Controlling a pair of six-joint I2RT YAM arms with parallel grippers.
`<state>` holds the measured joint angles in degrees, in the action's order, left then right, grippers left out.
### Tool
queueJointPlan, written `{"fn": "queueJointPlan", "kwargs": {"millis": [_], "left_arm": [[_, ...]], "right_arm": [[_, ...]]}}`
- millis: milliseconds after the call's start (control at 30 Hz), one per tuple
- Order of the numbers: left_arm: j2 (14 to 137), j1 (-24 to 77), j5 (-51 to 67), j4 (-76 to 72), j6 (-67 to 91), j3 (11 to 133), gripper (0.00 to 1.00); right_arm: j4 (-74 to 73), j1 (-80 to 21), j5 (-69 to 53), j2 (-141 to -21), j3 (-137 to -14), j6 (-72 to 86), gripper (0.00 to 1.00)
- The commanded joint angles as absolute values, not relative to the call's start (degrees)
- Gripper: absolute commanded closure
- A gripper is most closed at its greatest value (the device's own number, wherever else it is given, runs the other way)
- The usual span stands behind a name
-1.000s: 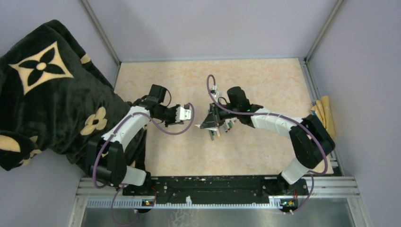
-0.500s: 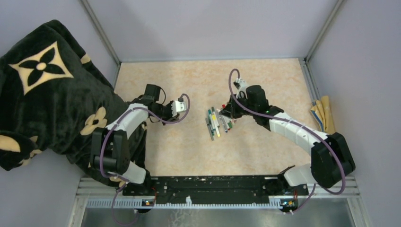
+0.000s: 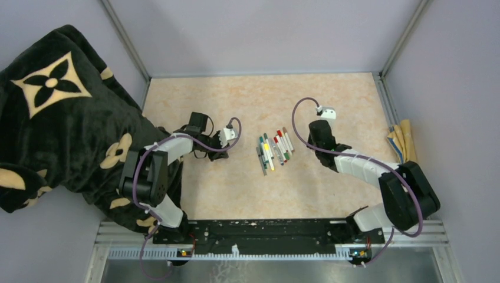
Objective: Open the pen caps
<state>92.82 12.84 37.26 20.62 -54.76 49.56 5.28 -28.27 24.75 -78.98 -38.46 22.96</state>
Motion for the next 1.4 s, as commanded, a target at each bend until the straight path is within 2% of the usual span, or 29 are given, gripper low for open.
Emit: {"fn": "queueJointPlan", "kwargs": {"millis": [0,167,267,367,500,533,567,600,700,833,967,1167,1367], "left_arm": [[94.8,13.9,36.2,16.4,-51.3,48.7,0.93],[95.6,15.0,35.6,16.8,-51.2,48.8,0.76],[94.8,15.2,36.1,18.3,-51.6,48.8,0.63],[93.5,15.2,36.8,21.7,-51.9,49.8,0.43],[92.3,15.2,38.2,27.4,-51.8,53.2,0.23],[91.7,15.2,38.8,28.6,-51.8,54.0,0.14],[91.4,15.1,39.3,29.7,-51.8,54.7,0.11],[91.1,15.1,39.4,30.6,-51.2,55.5,0.03],[91.0,14.9,39.6,33.7,-49.4,58.9,0.01],[91.0,14.0,40.7,38.0,-47.3,63.6,0.01],[89.9,13.2,40.6,41.1,-45.1,68.0,0.01],[87.1,11.7,40.8,43.0,-41.1,72.5,0.01],[85.9,8.3,41.6,41.6,-36.0,75.2,0.01]], "right_arm": [[10.8,-27.8,31.8,-82.7,-38.6,23.5,1.00],[12.9,-27.7,31.5,-86.8,-38.4,25.0,1.00],[14.8,-27.5,30.7,-88.3,-37.7,25.8,1.00],[15.8,-27.5,30.6,-89.6,-37.4,26.4,1.00],[16.7,-27.2,29.7,-91.0,-36.9,27.3,1.00],[17.3,-27.1,29.2,-91.1,-36.6,27.3,1.00],[17.7,-27.0,29.0,-91.3,-36.2,27.4,0.99],[18.2,-27.0,28.5,-91.3,-36.0,27.5,0.95],[17.9,-26.8,27.4,-91.1,-35.7,27.9,0.84],[17.3,-26.5,26.3,-90.4,-35.7,28.3,0.80],[17.6,-25.9,24.4,-88.7,-35.0,28.3,0.68],[16.0,-24.4,21.6,-84.7,-35.7,28.0,0.68],[14.1,-26.0,14.0,-83.2,-41.5,22.9,0.61]]}}
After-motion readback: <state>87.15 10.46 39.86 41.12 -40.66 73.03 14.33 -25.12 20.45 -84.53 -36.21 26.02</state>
